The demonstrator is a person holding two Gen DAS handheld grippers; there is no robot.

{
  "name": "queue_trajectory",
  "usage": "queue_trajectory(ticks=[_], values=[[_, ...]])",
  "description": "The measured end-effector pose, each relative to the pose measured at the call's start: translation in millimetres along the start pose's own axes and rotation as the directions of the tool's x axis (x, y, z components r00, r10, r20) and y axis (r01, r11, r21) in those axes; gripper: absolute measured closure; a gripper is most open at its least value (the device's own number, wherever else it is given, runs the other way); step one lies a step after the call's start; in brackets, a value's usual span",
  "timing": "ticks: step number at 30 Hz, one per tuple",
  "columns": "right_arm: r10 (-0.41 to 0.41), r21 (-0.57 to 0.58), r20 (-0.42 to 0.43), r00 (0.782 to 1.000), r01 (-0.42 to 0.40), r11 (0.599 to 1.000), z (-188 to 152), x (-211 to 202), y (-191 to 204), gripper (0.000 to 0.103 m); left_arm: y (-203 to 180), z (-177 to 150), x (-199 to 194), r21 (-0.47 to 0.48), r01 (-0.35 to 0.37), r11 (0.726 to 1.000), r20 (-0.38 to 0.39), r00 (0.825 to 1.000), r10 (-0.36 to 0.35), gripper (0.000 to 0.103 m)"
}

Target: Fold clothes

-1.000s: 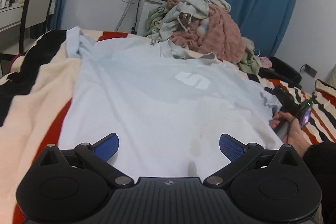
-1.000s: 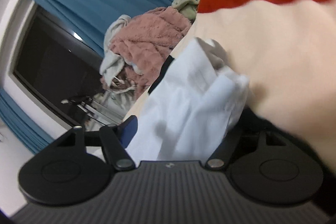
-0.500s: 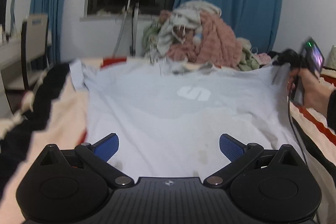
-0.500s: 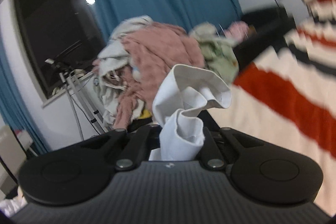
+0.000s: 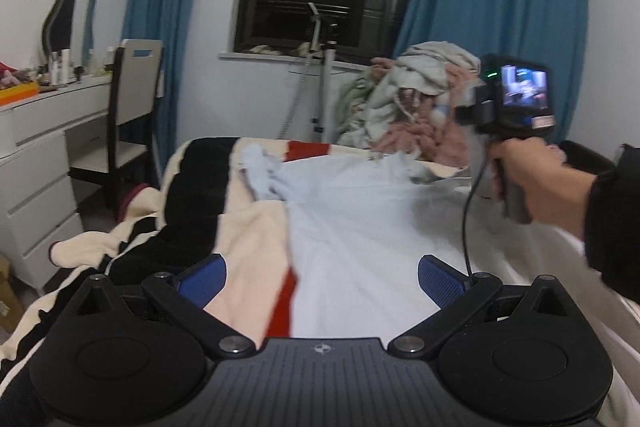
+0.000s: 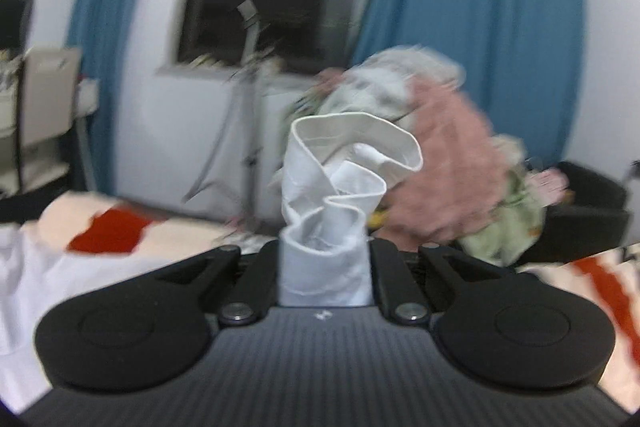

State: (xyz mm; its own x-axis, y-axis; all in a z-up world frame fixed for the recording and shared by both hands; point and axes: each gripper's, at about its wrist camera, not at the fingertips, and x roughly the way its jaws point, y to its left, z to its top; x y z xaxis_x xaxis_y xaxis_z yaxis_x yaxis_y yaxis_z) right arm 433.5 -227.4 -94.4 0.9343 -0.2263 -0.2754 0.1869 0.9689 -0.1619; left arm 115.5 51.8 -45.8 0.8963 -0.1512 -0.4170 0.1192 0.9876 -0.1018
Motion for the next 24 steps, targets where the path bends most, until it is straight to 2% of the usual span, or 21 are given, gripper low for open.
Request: queue_trajectory(ticks=[4, 6, 7, 8, 10, 11, 14, 17, 21, 24], values=[[0.034, -0.048, -0.079, 0.996, -0.038, 0.998, -27.9, 29.4, 44.7, 0.093, 0.1, -10.8, 20.7, 0.022, 0.006, 1.0, -0.032, 0.999, -0.005, 0.0], [0.058, -0.022, -0.113, 0.992, -0.061, 0.998, -34.6, 38.3, 50.1, 0.092, -2.5, -15.9, 35.3, 0.038, 0.0, 0.999, -0.059, 0.998, 0.002, 0.0], [0.078, 0.0, -0.133, 0.988, -0.079, 0.997, -37.0, 42.9, 51.5, 0.088, -3.2, -17.4, 41.9, 0.037, 0.0, 0.999, -0.074, 0.997, 0.003, 0.0], [0.105, 0.026, -0.159, 0.982, -0.102, 0.994, -38.6, 44.8, 48.7, 0.08, -3.4, -18.0, 46.2, 0.032, 0.002, 0.999, -0.082, 0.997, 0.001, 0.0], [0.146, 0.064, -0.181, 0.973, -0.136, 0.989, -38.1, 48.0, 45.8, 0.033, -3.4, -19.1, 52.5, 0.022, 0.006, 1.0, -0.091, 0.996, -0.004, 0.0], [0.176, 0.082, -0.173, 0.969, -0.164, 0.983, -35.7, 42.9, 45.0, 0.027, -3.4, -19.6, 55.6, 0.017, 0.008, 1.0, -0.095, 0.995, -0.006, 0.0], [0.251, 0.142, -0.147, 0.957, -0.231, 0.963, -25.2, 22.3, 40.1, 0.026, -5.8, -19.5, 58.6, 0.029, -0.003, 1.0, -0.102, 0.995, 0.006, 0.0], [0.293, 0.217, -0.097, 0.951, -0.267, 0.939, -7.1, -9.8, 21.1, 0.026, -6.9, -19.4, 56.3, 0.022, 0.009, 1.0, -0.113, 0.994, -0.007, 0.0], [0.31, 0.282, -0.028, 0.95, -0.29, 0.914, 8.1, -86.8, -16.3, 0.026, -11.0, -21.5, 44.9, 0.006, 0.027, 1.0, -0.112, 0.993, -0.026, 0.0], [0.277, 0.324, -0.006, 0.961, -0.26, 0.909, -2.3, -156.3, -50.8, 0.026, -15.9, -23.6, 33.6, 0.01, 0.029, 1.0, -0.11, 0.994, -0.028, 0.0]])
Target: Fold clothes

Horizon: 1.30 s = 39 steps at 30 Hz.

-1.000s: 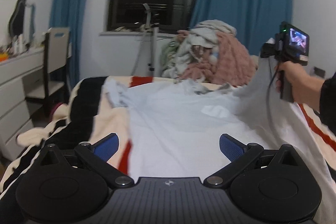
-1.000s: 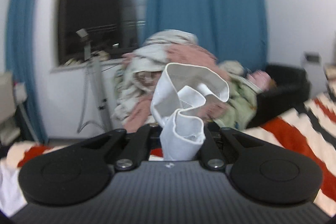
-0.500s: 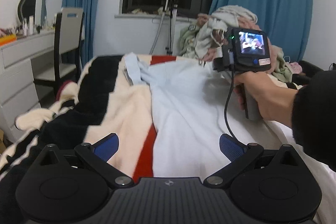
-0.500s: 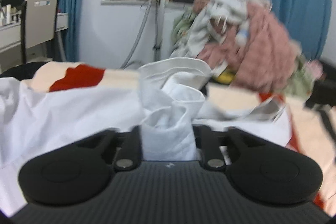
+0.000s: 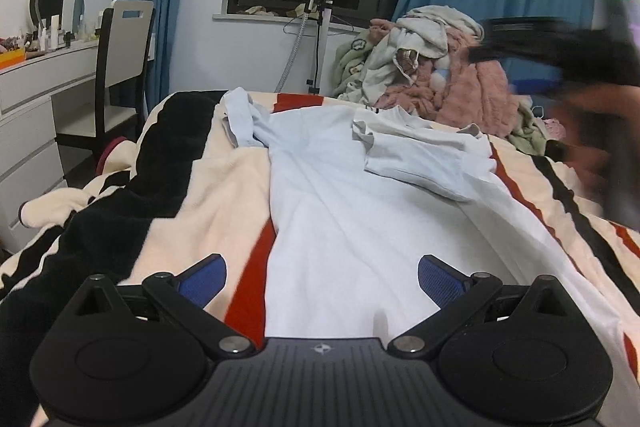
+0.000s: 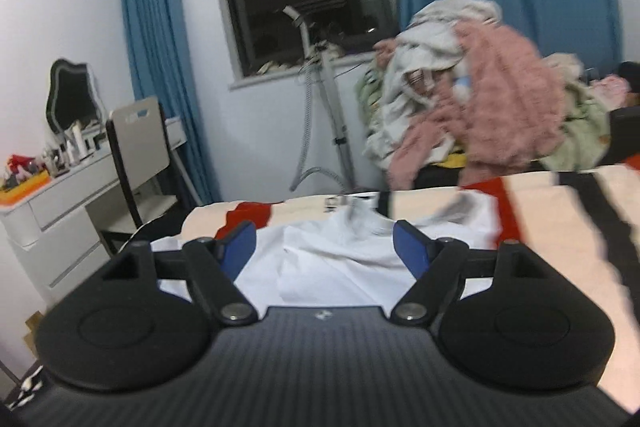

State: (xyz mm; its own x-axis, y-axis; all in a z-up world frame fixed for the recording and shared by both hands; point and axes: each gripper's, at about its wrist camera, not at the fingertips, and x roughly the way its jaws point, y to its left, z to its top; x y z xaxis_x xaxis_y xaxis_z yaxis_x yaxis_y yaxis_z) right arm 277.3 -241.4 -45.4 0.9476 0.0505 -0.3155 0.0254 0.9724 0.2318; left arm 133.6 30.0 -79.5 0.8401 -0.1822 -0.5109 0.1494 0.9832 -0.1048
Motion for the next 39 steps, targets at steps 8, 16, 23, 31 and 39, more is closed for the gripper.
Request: queue_trajectory(ticks=[8, 16, 23, 31, 39], values=[[-0.086, 0.191, 0.046, 0.995, 0.075, 0.979, -48.1, -189.4, -57.3, 0.025, -13.4, -10.6, -33.2, -0.043, 0.077, 0.996, -0.038, 0.996, -0.078, 0.0], [-0.124, 0.328, 0.053, 0.991, 0.1, 0.939, -109.9, -263.9, -101.1, 0.024, -40.4, -23.6, -48.0, -0.109, 0.22, 0.969, -0.121, 0.965, -0.233, 0.003], [-0.139, 0.404, 0.13, 0.982, 0.076, 0.912, -110.1, -275.0, -119.5, 0.024, -86.2, -52.4, -34.8, -0.279, 0.471, 0.837, -0.248, 0.806, -0.537, 0.022], [-0.122, 0.461, 0.103, 0.987, 0.061, 0.885, -115.7, -270.3, -132.9, 0.024, -142.1, -96.9, -19.1, -0.342, 0.59, 0.732, -0.374, 0.629, -0.682, 0.065], [-0.115, 0.5, 0.058, 0.992, 0.071, 0.863, -122.8, -261.0, -133.8, 0.024, -138.7, -124.5, -17.3, -0.355, 0.539, 0.764, -0.433, 0.629, -0.645, 0.066]])
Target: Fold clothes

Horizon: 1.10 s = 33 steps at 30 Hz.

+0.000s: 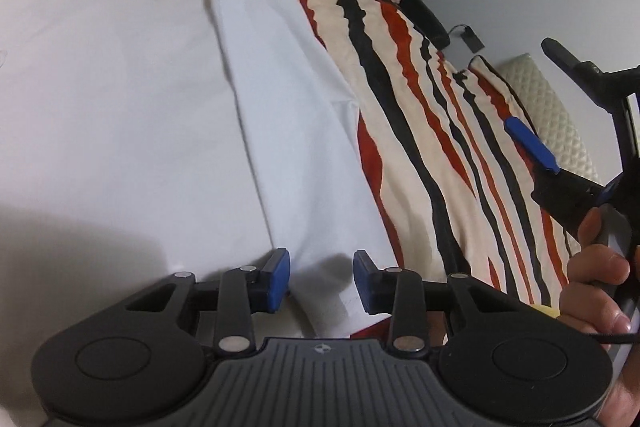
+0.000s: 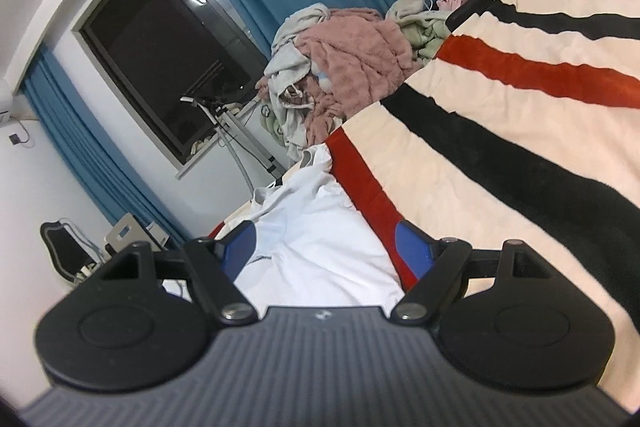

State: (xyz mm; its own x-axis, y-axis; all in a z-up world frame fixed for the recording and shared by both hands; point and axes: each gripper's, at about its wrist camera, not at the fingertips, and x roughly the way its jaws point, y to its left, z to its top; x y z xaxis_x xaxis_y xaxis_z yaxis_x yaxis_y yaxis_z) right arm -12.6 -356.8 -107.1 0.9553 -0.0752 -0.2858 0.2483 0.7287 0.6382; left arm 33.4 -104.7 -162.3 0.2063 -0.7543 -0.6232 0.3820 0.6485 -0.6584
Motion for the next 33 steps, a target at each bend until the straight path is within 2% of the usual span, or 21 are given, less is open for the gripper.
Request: queue_trajectory(ticks=[6, 11, 13, 15, 17, 18, 20, 23, 27, 33], values=[[0.006, -0.013, -0.02, 1.0, -0.006, 1.0, -3.9, 1.9, 3.3, 0.024, 4.4, -3.8, -6.1, -0.018, -0.019, 1.0, 0.001, 1.0, 0.019, 0.062], [0.011, -0.017, -0.032, 0.999, -0.011, 1.0, -6.2, 3.3, 4.2, 0.024, 7.6, -2.1, -1.4, -0.017, 0.02, 1.0, 0.002, 1.0, -0.02, 0.062], [0.008, -0.021, -0.04, 0.999, -0.009, 1.0, -7.1, 5.0, 4.4, 0.024, 6.8, 0.7, 3.8, -0.001, 0.017, 1.0, 0.018, 1.0, -0.017, 0.072], [0.005, -0.024, -0.048, 0.999, -0.007, 1.0, -8.2, 6.6, 4.7, 0.024, 8.1, 3.5, 4.5, 0.004, 0.006, 1.0, 0.051, 0.999, -0.006, 0.088], [0.003, -0.027, -0.057, 0.998, -0.004, 1.0, -9.5, 8.0, 4.8, 0.024, 10.8, 5.8, -0.1, -0.004, 0.002, 1.0, 0.091, 0.996, -0.002, 0.099], [0.001, -0.028, -0.061, 0.998, -0.003, 1.0, -10.1, 8.7, 4.9, 0.024, 12.7, 6.8, -3.6, -0.013, 0.015, 1.0, 0.105, 0.994, -0.014, 0.101], [-0.002, -0.028, -0.066, 0.998, 0.0, 1.0, -10.7, 9.6, 5.1, 0.024, 13.7, 8.3, -14.1, -0.034, 0.064, 0.997, 0.136, 0.989, -0.059, 0.101], [-0.011, -0.03, -0.072, 0.997, 0.009, 1.0, -11.7, 10.3, 4.7, 0.024, 12.7, 10.6, -32.2, -0.042, 0.095, 0.995, 0.174, 0.981, -0.086, 0.102], [-0.013, -0.023, -0.075, 0.997, 0.011, 1.0, -11.6, 9.5, 3.8, 0.024, 26.4, 16.1, -60.8, -0.132, 0.153, 0.979, 0.203, 0.971, -0.124, 0.102], [-0.019, -0.03, -0.085, 0.996, 0.016, 0.999, -12.2, 11.1, 5.1, 0.024, 59.5, 22.3, -107.7, -0.255, 0.164, 0.953, 0.242, 0.965, -0.101, 0.102]])
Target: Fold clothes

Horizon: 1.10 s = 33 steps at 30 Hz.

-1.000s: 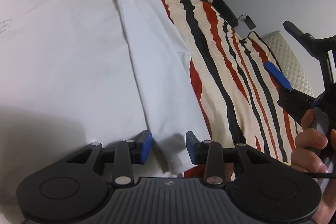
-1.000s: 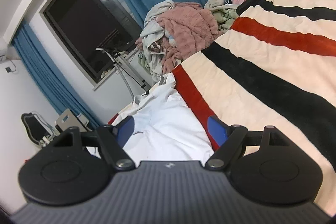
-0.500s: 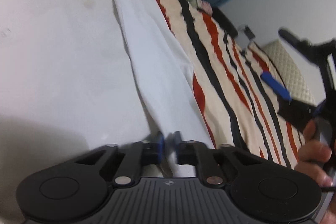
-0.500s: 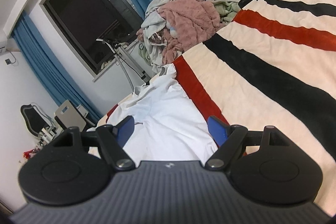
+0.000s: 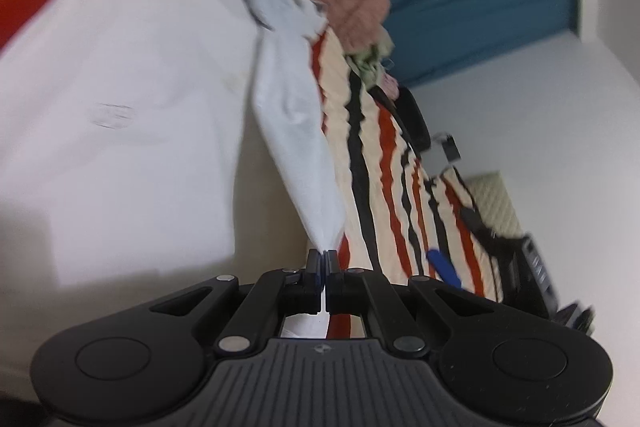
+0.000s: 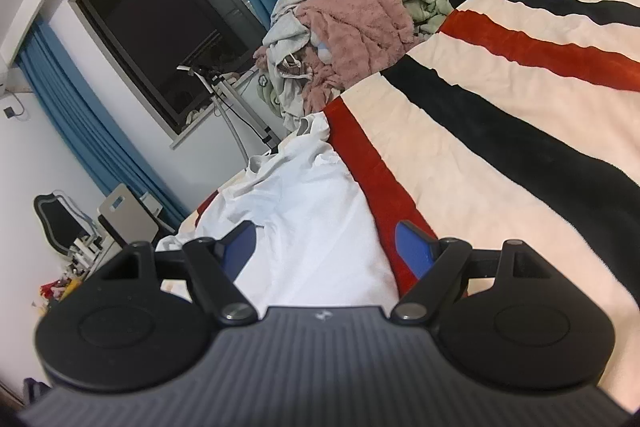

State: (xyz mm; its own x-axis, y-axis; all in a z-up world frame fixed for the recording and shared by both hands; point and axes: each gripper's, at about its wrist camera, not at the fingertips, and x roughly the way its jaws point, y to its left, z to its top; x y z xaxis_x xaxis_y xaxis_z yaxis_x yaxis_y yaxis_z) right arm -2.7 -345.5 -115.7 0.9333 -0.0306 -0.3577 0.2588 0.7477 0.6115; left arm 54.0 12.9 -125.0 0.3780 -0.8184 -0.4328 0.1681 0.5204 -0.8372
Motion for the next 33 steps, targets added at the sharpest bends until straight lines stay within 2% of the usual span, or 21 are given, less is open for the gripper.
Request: queue_trajectory(ticks=[5, 8, 10, 14, 17, 18, 20, 23, 24, 29, 33], values=[[-0.011, -0.012, 0.001, 1.0, 0.011, 1.0, -0.5, -1.0, 1.4, 0.024, 14.7, 11.8, -9.6, -0.049, -0.091, 0.995, 0.02, 0.996, 0.092, 0.102], [-0.011, -0.015, -0.011, 1.0, 0.011, 1.0, -1.5, 0.0, 1.3, 0.024, 18.2, 12.5, -6.3, -0.042, -0.155, 0.987, 0.022, 0.988, 0.156, 0.101], [-0.013, -0.02, -0.019, 1.0, 0.013, 1.0, -2.2, 1.4, 1.8, 0.024, 20.1, 11.9, -1.3, -0.042, -0.173, 0.984, 0.006, 0.985, 0.174, 0.101], [-0.012, -0.025, -0.03, 0.999, 0.012, 1.0, -3.6, 2.6, 2.7, 0.024, 19.4, 10.8, 10.0, -0.025, -0.196, 0.98, -0.049, 0.98, 0.194, 0.091], [-0.013, -0.027, -0.035, 0.999, 0.012, 1.0, -4.2, 2.9, 3.2, 0.024, 12.9, 6.8, 20.1, 0.019, -0.199, 0.98, -0.086, 0.976, 0.2, 0.08], [-0.013, -0.027, -0.037, 0.999, 0.012, 1.0, -4.3, 2.9, 3.3, 0.024, 9.6, 4.8, 23.0, 0.039, -0.198, 0.979, -0.097, 0.975, 0.201, 0.079], [-0.013, -0.031, -0.04, 0.999, 0.012, 0.999, -4.7, 3.1, 3.9, 0.024, 2.2, -0.1, 27.8, 0.082, -0.193, 0.978, -0.114, 0.973, 0.202, 0.079], [-0.017, -0.056, -0.044, 0.999, 0.015, 0.998, -6.2, 4.0, 7.8, 0.024, -6.7, -14.1, 24.1, 0.149, -0.205, 0.967, -0.11, 0.969, 0.222, 0.098], [-0.02, -0.067, -0.044, 0.999, 0.017, 0.998, -6.9, 4.1, 9.4, 0.024, -9.6, -19.3, 22.5, 0.172, -0.207, 0.963, -0.11, 0.967, 0.228, 0.1], [-0.024, -0.131, -0.037, 0.999, 0.019, 0.991, -9.7, 3.2, 19.4, 0.024, -27.6, -48.1, 24.7, 0.305, -0.263, 0.915, -0.098, 0.947, 0.305, 0.101], [-0.026, -0.169, -0.025, 0.999, 0.021, 0.985, -10.9, 1.7, 24.9, 0.024, -40.7, -65.4, 18.9, 0.38, -0.272, 0.884, -0.094, 0.939, 0.329, 0.099]])
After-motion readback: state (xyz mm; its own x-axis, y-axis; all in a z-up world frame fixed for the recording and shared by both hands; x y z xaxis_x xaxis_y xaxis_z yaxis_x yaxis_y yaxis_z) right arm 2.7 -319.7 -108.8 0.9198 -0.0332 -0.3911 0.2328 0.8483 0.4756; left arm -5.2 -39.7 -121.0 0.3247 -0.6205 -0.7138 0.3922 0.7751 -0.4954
